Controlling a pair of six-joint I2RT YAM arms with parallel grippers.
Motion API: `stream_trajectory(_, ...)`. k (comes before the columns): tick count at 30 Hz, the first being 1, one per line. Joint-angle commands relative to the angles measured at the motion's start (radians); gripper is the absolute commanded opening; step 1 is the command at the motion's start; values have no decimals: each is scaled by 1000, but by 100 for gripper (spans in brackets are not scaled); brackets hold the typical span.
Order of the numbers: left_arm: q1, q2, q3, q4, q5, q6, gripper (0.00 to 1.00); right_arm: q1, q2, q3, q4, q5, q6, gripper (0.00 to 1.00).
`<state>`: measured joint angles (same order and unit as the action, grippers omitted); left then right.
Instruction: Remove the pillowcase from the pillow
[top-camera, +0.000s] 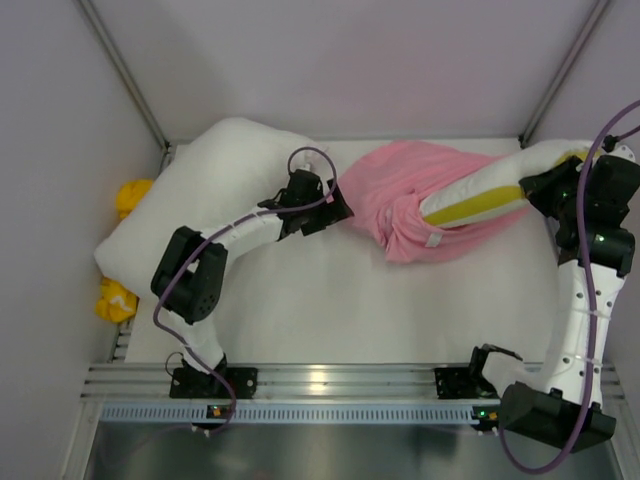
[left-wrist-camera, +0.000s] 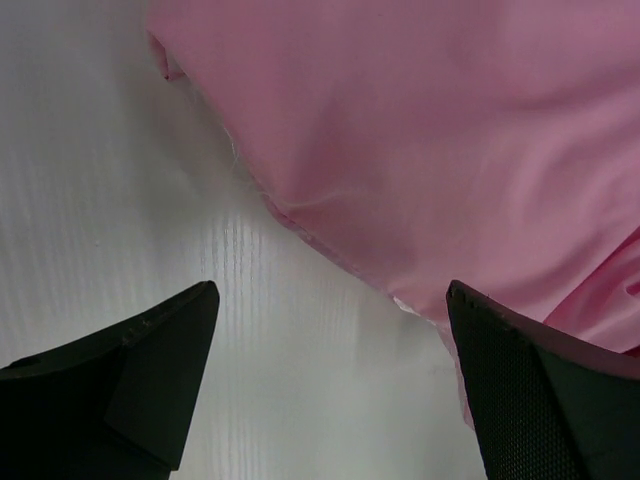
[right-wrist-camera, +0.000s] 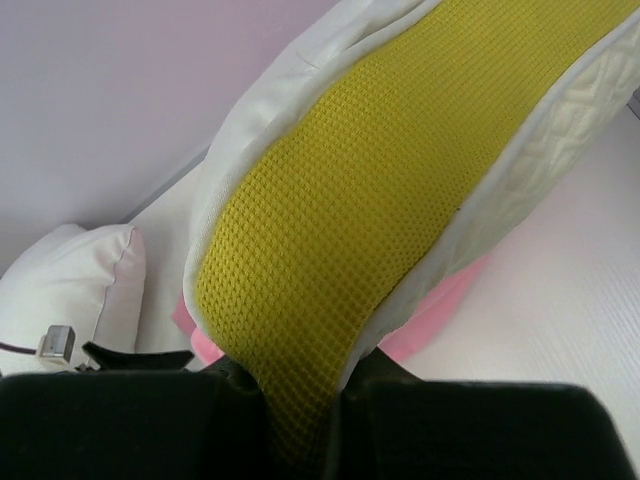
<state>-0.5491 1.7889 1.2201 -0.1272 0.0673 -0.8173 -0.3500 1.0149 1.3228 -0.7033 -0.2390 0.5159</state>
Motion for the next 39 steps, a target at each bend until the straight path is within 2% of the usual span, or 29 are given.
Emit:
stream_trajectory(1, 15, 58, 52, 86, 22, -95, 99, -17, -50, 27, 130, -36, -5, 0)
stream_trajectory(5, 41, 131, 74, 164, 19, -131, 99, -17, -59, 23, 131, -43, -4, 0)
stream_trajectory(13, 72, 291, 200, 178, 20, -145, 99, -17, -73, 12, 133, -51, -5, 0)
stream_trajectory(17, 71, 320, 231, 216, 2, -129, 99, -17, -78, 9, 133, -52, -4, 0)
stream_trajectory(18, 72, 322, 226, 228, 3, -131, 96, -17, -76, 10, 134, -52, -4, 0)
stream_trajectory(20, 71, 320, 210, 279, 17, -140, 88, -17, -79, 10, 134, -52, -2, 0)
stream_trajectory(21, 69, 317, 181, 300, 26, -147, 74, -17, -78, 10, 134, -54, -1, 0)
stream_trajectory(22, 69, 304, 159, 329, 34, -152, 67, -17, -76, 10, 134, -52, -1, 0)
stream_trajectory(23, 71, 293, 130, 363, 54, -155, 55, -17, -78, 7, 134, -52, 7, 0)
stream_trajectory(24, 71, 276, 98, 444, 64, -157, 15, -17, -79, 4, 136, -51, 10, 0)
stream_trajectory(25, 72, 236, 26, 480, 68, -160, 0, -17, -81, -3, 134, -43, 15, 0)
stream_trajectory(27, 74, 178, -45, 524, 43, -146, 0, -17, -79, -11, 133, -43, 22, 0)
stream_trajectory(30, 74, 9, -177, 499, -33, -80, 0, -17, -68, -23, 131, -75, 30, 0)
stream_trajectory(34, 72, -315, -316, 424, -93, 19, 0, -17, -67, -36, 134, -109, 47, 0)
stream_trajectory(38, 74, -613, -404, 344, -20, 192, 0, -17, -81, -33, 136, -102, 38, 0)
stream_trajectory(39, 72, -731, -415, 310, -14, 217, 0, -17, -84, -33, 136, -99, 35, 0)
